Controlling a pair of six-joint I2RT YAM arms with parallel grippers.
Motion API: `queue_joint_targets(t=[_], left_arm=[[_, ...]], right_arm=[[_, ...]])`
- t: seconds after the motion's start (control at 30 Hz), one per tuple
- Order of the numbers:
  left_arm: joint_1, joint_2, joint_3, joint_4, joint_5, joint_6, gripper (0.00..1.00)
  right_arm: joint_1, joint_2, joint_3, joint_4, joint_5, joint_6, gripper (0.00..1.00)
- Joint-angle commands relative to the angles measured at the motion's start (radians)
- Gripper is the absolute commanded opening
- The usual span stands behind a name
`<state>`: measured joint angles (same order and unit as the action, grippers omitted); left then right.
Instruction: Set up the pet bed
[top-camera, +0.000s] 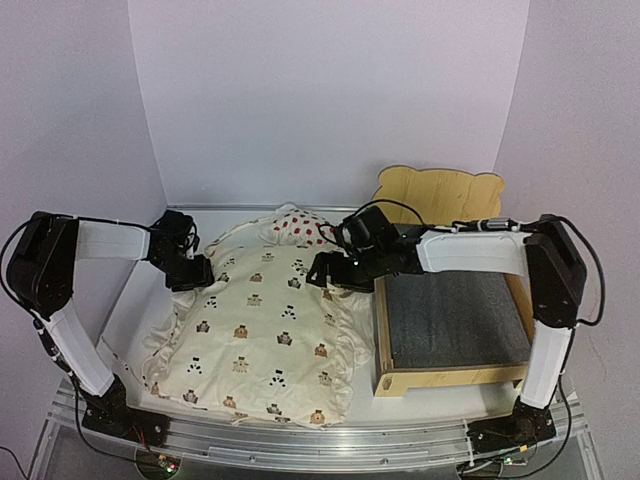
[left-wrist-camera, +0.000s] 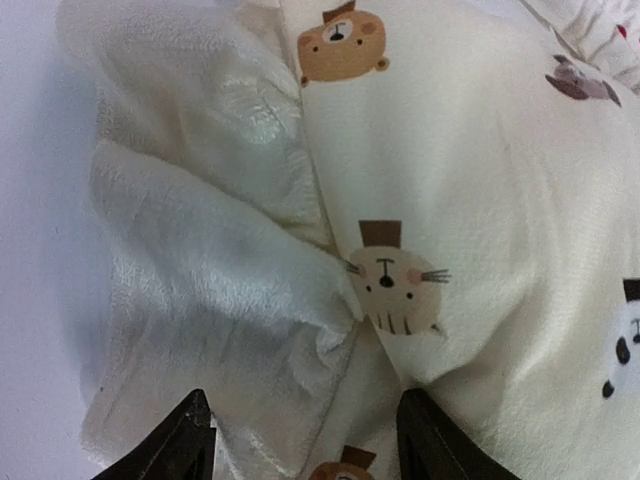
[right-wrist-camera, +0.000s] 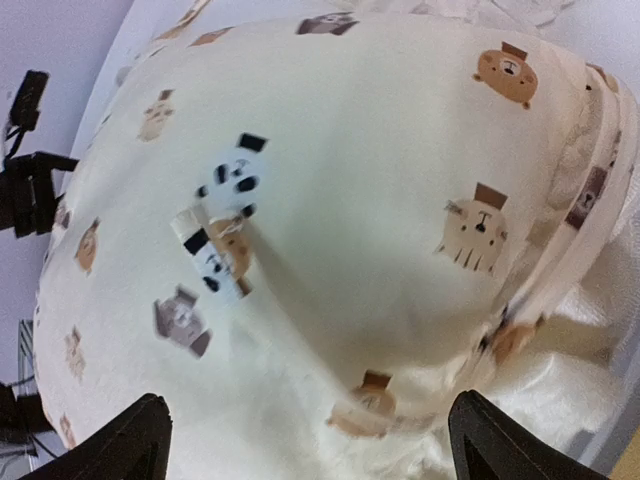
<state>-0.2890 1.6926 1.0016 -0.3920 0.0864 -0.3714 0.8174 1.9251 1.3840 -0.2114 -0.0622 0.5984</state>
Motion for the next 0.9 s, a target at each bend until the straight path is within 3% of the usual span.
queue_joint_targets(t=[0.0,0.13,0.47,0.87], left_arm=[[-0.006,-0.126,-0.110,0.078,0.077,-0.020,0.70],[-0.007,-0.196,-0.143,0.082,0.070,-0.054,0.90],[-0.022,-0.356,-0.236,0.056,0.054,-0.105,0.90],[-0.134,-0.314,-0.291,0.092,0.070,-0.136,0.94]], right_arm=[[0.042,-0.198,-0.068,-0.138,-0.054,-0.114,0.98],[0.041,-0.289,-0.132,-0.172,-0.092,-0.094,0.98],[0.041,-0.301,-0.198,-0.189,-0.160,-0.037,0.98],[0.041,-0.179,-0.191,-0.130,-0.181,-0.027,0.98]])
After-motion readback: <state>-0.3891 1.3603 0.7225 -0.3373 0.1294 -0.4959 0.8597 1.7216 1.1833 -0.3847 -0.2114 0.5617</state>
